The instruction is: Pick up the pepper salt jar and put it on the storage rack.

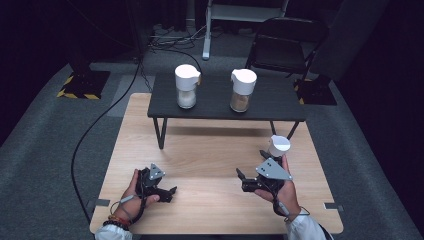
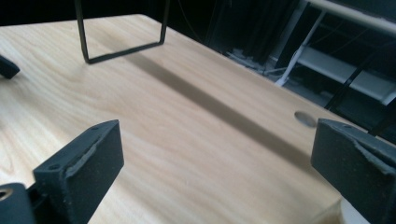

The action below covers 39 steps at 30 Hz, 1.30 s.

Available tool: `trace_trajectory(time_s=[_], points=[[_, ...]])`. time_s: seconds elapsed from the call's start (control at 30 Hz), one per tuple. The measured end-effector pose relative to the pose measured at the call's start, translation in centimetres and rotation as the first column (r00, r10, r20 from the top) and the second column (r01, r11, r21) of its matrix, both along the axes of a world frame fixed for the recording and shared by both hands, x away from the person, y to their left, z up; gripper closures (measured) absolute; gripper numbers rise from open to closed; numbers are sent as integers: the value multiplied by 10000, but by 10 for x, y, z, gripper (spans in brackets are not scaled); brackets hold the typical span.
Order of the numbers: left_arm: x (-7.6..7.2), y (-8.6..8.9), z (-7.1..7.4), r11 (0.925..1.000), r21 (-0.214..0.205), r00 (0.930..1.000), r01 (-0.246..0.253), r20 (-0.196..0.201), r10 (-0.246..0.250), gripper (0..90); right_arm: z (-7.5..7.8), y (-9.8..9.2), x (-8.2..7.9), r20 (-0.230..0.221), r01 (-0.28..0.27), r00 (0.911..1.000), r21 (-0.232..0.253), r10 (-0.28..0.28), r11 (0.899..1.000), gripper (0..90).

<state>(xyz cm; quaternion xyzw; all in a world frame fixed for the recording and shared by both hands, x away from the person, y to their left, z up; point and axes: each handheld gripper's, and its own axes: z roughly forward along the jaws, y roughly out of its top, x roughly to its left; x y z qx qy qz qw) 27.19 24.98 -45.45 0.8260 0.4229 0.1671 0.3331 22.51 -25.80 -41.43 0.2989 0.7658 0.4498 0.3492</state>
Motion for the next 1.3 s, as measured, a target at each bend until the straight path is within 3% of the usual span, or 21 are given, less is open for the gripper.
trace_trajectory(time_s=[0.6, 1.3], points=[[0, 0, 0, 10000, 2, 10000, 0, -1, 0, 2, -26, -26, -12, -859, 886, 9918, -757, -950, 9932, 29], [0, 0, 0, 10000, -2, 10000, 0, 0, 0, 2, -42, -56, -11, -2179, 1562, 9588, -1321, -1824, 9789, 31]])
